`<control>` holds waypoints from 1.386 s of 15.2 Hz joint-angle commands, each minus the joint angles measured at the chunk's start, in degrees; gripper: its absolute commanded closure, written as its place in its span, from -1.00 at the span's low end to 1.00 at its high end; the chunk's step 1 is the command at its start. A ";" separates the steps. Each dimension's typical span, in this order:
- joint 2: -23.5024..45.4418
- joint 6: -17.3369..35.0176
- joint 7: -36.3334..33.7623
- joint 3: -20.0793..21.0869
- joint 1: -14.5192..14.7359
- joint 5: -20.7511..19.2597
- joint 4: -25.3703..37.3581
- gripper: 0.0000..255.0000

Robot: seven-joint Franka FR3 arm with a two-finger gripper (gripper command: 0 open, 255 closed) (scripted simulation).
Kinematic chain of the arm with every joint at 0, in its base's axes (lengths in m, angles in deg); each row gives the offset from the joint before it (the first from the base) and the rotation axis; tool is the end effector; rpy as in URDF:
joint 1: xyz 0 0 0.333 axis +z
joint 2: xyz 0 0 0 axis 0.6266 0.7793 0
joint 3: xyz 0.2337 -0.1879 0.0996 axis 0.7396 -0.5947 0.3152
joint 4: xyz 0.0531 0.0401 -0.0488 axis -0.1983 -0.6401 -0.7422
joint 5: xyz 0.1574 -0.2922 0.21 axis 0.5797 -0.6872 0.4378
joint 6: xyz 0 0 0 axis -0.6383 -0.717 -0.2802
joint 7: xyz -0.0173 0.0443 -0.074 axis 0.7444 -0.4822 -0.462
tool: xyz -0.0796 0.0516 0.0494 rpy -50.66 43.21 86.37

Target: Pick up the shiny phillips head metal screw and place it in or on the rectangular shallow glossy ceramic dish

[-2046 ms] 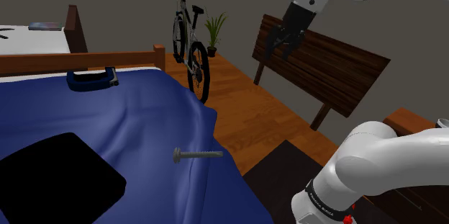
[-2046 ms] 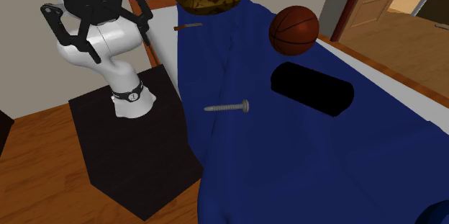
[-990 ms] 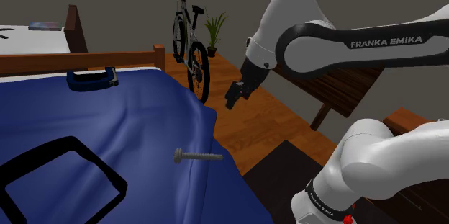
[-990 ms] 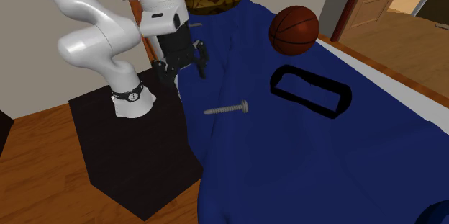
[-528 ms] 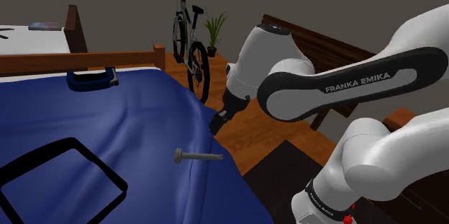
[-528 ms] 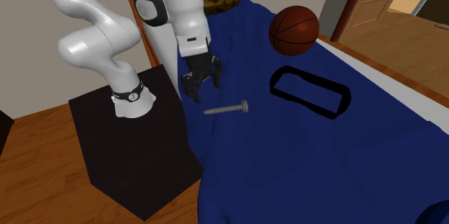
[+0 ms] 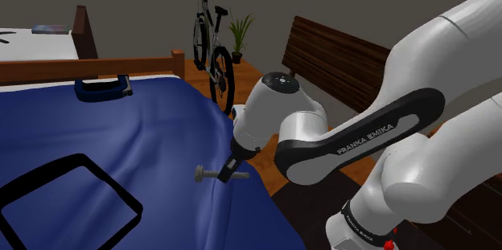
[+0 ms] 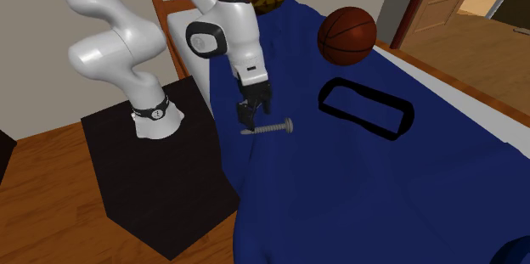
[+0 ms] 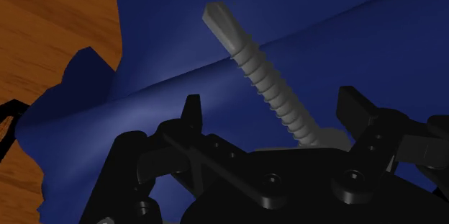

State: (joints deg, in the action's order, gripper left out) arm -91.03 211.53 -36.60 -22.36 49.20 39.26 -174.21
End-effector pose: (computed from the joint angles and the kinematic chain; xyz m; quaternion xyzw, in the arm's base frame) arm 0.3053 0.2327 0.3080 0.9743 0.1886 0.1210 0.0205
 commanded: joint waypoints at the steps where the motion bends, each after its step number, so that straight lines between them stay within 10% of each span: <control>1: 2.57 2.68 -1.33 1.46 -1.65 -2.03 -0.01 -1.00; 7: 9.03 8.32 -7.04 5.71 -8.13 -10.09 0.49 -1.00; 14: 9.01 8.30 -7.03 5.67 -8.09 -10.08 0.49 -1.00; 15: 9.01 8.30 -7.03 5.67 -8.09 -10.08 0.49 1.00; 21: 8.92 8.29 -6.70 5.46 -7.95 -9.83 0.43 1.00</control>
State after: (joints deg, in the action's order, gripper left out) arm -82.43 220.23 -43.62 -16.38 41.32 29.05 -173.33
